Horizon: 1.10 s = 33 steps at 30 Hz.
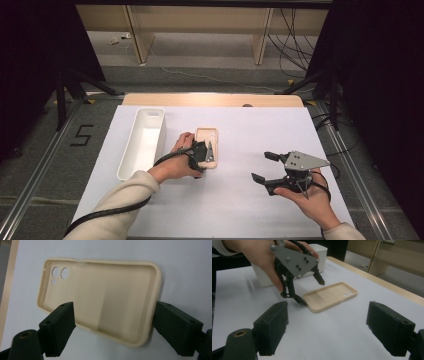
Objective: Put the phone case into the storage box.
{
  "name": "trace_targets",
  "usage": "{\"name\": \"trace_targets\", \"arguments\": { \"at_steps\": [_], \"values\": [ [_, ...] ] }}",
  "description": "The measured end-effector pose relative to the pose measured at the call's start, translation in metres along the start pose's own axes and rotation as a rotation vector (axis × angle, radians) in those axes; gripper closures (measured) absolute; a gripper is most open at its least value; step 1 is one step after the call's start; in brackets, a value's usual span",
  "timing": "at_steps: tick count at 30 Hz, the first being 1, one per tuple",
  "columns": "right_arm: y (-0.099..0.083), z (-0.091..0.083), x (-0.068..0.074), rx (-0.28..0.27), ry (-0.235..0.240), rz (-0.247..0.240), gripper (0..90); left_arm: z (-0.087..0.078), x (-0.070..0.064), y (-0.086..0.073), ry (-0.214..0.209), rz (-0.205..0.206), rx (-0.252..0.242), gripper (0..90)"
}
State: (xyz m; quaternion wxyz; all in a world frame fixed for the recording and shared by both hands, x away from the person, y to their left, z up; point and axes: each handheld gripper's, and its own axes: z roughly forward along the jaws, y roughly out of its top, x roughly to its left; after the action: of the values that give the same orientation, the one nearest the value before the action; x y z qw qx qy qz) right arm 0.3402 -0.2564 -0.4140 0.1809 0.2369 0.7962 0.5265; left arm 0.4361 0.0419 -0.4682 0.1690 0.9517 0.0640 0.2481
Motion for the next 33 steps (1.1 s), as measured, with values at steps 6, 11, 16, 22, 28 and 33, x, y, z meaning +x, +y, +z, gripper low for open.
{"name": "trace_targets", "arguments": {
  "at_steps": [6,11,16,22,28,33],
  "values": [
    [-0.0004,0.0007,0.0,0.005,0.003,-0.003,18.9,0.0003,0.0011,-0.0002,-0.011,0.0,0.003,18.2],
    [-0.0005,0.0013,0.0006,0.008,0.006,-0.002,18.8,0.0003,0.0011,0.0005,-0.021,0.003,0.007,19.9],
    [-0.0006,0.0016,0.0009,0.014,0.008,-0.005,18.8,-0.0004,0.0008,0.0016,-0.041,0.012,0.013,25.5],
    [-0.0008,0.0022,0.0013,0.016,0.011,-0.005,18.8,-0.002,0.0004,0.0021,-0.086,0.013,0.016,38.6],
    [-0.0015,0.0034,0.0012,0.02,0.013,-0.005,18.7,-0.0027,0.0,0.0023,-0.122,0.024,0.015,49.8],
    [-0.0017,0.0037,0.0012,0.022,0.016,-0.006,18.5,-0.0031,-0.0011,0.0043,-0.136,0.056,0.024,56.7]
  ]
}}
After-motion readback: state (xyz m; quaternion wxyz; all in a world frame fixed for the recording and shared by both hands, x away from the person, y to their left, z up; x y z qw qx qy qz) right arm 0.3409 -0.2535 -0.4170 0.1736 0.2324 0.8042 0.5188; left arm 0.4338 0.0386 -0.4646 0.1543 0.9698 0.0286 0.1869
